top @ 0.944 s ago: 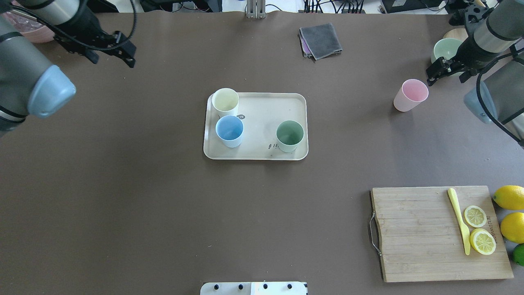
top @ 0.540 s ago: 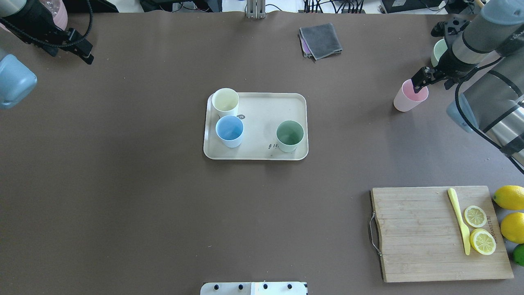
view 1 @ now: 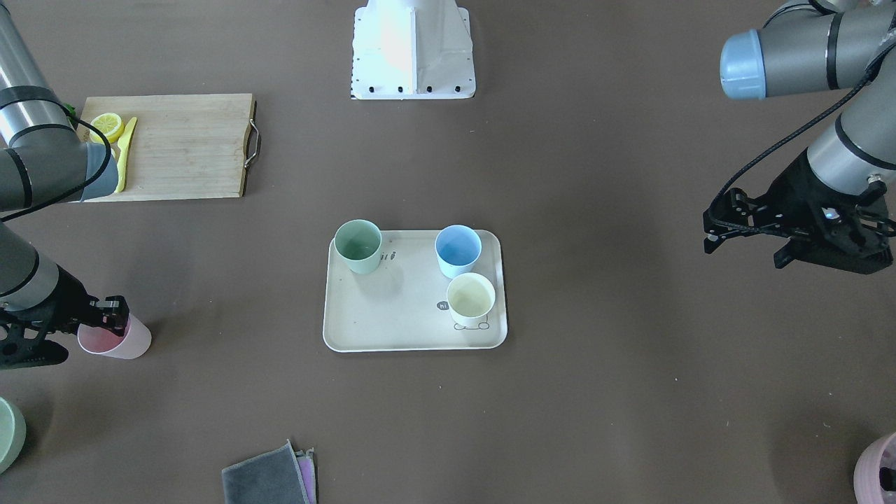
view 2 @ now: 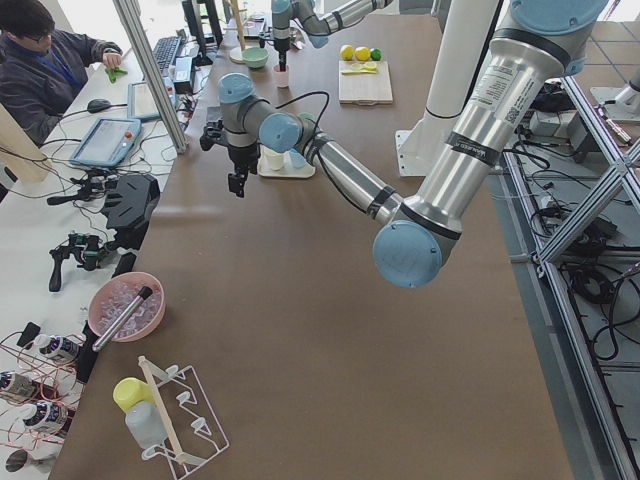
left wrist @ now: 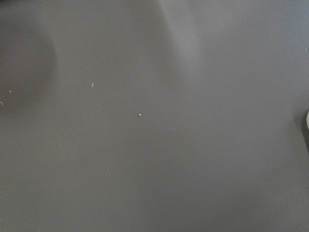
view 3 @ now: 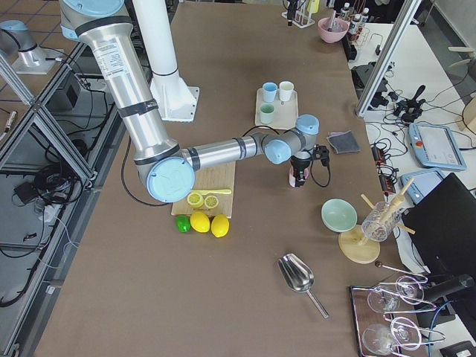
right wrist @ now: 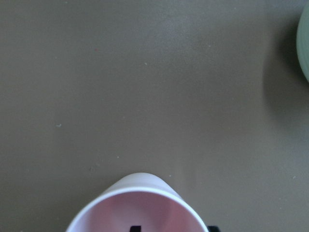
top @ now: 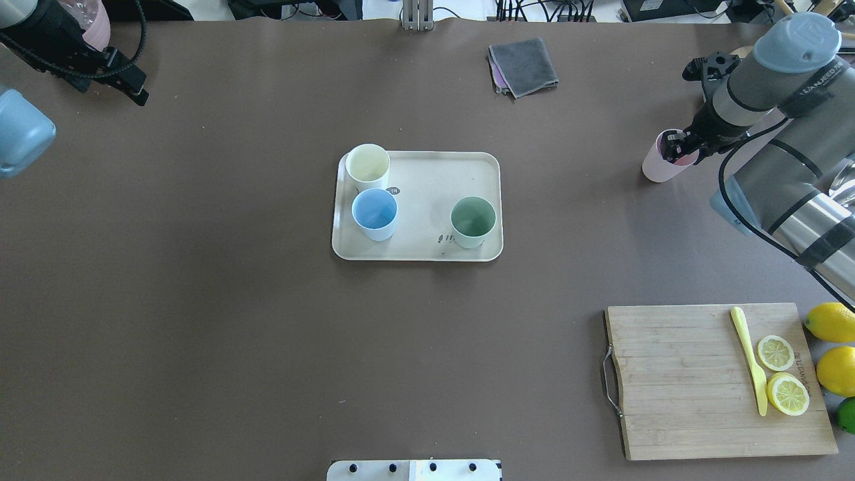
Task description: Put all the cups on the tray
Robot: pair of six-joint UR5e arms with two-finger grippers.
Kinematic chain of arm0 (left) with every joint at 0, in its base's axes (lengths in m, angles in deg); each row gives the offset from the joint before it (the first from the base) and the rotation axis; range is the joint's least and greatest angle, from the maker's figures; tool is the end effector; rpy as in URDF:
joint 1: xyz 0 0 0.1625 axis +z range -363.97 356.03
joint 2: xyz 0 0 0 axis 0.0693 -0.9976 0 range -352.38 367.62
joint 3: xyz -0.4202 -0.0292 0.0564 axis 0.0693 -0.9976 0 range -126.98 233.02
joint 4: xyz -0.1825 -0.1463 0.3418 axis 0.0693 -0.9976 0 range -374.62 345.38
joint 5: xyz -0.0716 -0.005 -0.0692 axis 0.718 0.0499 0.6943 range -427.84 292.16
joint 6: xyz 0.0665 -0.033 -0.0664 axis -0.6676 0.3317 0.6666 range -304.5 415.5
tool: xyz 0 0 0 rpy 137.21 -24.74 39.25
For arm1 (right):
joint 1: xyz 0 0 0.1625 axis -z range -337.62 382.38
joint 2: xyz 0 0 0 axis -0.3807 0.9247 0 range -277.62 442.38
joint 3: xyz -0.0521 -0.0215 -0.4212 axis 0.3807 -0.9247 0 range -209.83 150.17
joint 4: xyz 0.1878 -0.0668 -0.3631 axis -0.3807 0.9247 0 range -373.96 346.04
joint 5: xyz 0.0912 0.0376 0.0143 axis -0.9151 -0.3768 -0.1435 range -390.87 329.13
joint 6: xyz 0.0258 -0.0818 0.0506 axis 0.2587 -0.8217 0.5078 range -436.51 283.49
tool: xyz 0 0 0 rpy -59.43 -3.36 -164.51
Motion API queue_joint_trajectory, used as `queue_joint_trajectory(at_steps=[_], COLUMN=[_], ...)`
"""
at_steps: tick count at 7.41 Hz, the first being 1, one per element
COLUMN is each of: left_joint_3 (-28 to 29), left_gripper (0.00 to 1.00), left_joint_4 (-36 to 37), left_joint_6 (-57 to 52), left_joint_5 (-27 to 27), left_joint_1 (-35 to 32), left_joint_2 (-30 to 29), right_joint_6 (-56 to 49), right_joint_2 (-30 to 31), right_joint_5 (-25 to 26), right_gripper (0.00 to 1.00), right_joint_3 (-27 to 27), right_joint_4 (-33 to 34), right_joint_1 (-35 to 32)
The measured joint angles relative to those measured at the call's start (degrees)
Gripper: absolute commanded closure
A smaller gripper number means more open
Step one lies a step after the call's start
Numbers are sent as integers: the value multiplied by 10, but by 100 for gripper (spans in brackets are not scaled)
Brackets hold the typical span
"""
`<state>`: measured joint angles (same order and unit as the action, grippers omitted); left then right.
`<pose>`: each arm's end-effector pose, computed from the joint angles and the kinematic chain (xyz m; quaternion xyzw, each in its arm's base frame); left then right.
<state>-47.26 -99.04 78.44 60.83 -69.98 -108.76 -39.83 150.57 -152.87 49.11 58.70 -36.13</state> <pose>0.1908 -0.6035 0.3241 0.1049 0.3933 0.0972 0.9082 -0.2818 -0.6142 0.5115 0.0433 -0.3522 -0.0247 0.9346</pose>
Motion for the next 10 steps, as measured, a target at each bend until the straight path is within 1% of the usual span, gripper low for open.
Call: queue_joint_trajectory(at_steps=[2,4,5,7,9,10], left_joint_3=[1,2,3,5,8,9], left_gripper=[2,2,2,2,2,2], left_joint_4=[0,0,-1,-2,-3,-3], left_joint_6=[1,1,0,-1,-1,-1], left_joint_5=[0,0,0,0,0,0], left_joint_1=[0,2,2,2,2,2], left_joint_2=[0,0,0,1,1,1], right_joint_6=[10,66,115,218,295,313], right_joint_2=[-4,-33,-60,-114,-166,-183], right_joint_5=[-2,-6,-5,5,37,48], right_gripper=[100,100,100,100,100,55], right_joint_3=[9,23,25,24,17,12], right_joint_4=[-1,1,4,6,7,7], right_joint_1=[2,5,20,70,124,140])
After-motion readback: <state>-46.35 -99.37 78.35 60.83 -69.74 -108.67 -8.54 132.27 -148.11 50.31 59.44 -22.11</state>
